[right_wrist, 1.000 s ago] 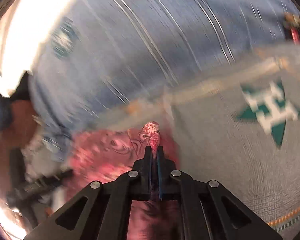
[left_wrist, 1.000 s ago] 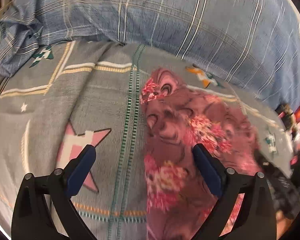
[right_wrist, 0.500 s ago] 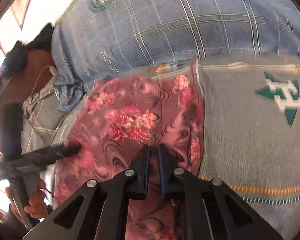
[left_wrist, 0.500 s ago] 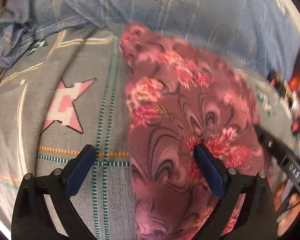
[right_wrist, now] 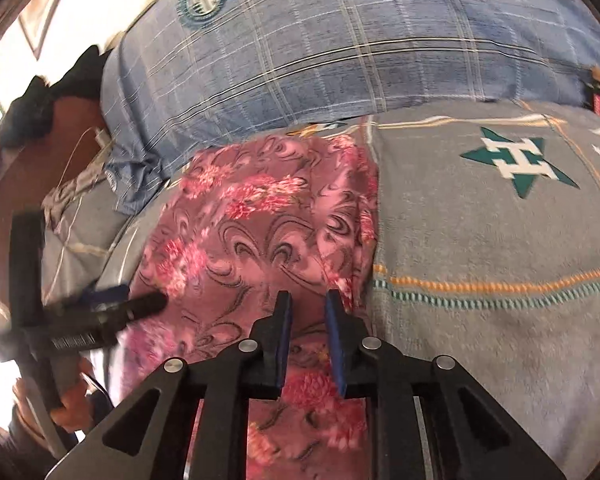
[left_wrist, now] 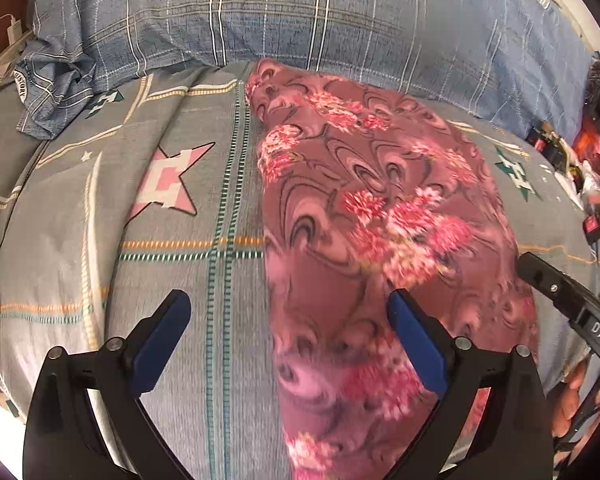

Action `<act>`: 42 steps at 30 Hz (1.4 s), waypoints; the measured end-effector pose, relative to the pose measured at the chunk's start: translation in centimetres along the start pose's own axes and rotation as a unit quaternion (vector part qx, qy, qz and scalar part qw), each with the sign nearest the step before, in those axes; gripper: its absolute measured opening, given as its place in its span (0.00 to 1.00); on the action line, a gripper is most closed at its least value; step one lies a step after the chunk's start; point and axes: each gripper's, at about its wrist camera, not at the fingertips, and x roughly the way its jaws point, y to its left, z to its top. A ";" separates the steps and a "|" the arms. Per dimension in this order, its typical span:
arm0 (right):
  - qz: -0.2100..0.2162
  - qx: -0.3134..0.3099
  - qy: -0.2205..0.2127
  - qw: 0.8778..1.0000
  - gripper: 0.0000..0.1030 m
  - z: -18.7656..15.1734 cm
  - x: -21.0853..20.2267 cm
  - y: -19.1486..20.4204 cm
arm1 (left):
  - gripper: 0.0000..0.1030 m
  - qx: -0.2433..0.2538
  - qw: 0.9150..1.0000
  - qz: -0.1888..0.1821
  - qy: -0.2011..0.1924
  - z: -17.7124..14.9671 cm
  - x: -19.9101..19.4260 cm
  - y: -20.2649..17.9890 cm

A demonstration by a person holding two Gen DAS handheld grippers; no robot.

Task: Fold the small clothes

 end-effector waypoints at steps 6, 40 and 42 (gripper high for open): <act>0.001 -0.013 0.002 1.000 0.31 -3.3 -2.0 0.3 | 0.97 0.022 1.000 0.011 -0.012 -2.4 -1.5 -0.1; -0.204 -0.119 -0.072 0.969 1.00 -10.6 -11.3 4.5 | 0.97 0.064 0.984 0.047 -0.162 -12.9 -9.6 -1.7; -0.208 -0.117 -0.077 0.968 1.00 -10.6 -11.7 4.5 | 0.97 0.071 0.982 0.050 -0.167 -13.2 -10.0 -2.1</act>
